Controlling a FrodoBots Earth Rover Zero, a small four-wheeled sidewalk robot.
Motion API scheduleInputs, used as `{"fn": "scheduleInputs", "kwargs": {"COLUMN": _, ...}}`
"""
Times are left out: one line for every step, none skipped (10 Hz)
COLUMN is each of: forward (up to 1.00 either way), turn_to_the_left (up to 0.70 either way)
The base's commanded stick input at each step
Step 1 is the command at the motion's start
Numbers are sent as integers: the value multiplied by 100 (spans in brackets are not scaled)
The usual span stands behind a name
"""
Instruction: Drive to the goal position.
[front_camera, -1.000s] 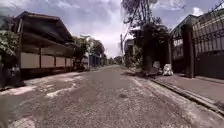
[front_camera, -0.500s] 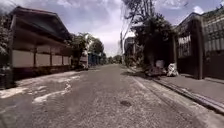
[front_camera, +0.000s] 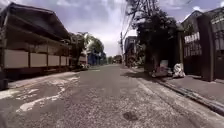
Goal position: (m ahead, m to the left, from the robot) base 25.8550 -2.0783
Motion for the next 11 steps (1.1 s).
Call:
{"fn": "scheduleInputs", "kwargs": {"forward": 70, "turn_to_the_left": 0}}
{"fn": "scheduleInputs", "kwargs": {"forward": 70, "turn_to_the_left": 0}}
{"fn": "scheduleInputs", "kwargs": {"forward": 70, "turn_to_the_left": 0}}
{"fn": "scheduleInputs", "kwargs": {"forward": 70, "turn_to_the_left": 0}}
{"fn": "scheduleInputs", "kwargs": {"forward": 70, "turn_to_the_left": 0}}
{"fn": "scheduleInputs", "kwargs": {"forward": 70, "turn_to_the_left": 0}}
{"fn": "scheduleInputs", "kwargs": {"forward": 70, "turn_to_the_left": 0}}
{"fn": "scheduleInputs", "kwargs": {"forward": 70, "turn_to_the_left": 0}}
{"fn": "scheduleInputs", "kwargs": {"forward": 70, "turn_to_the_left": 0}}
{"fn": "scheduleInputs", "kwargs": {"forward": 70, "turn_to_the_left": 0}}
{"fn": "scheduleInputs", "kwargs": {"forward": 70, "turn_to_the_left": 0}}
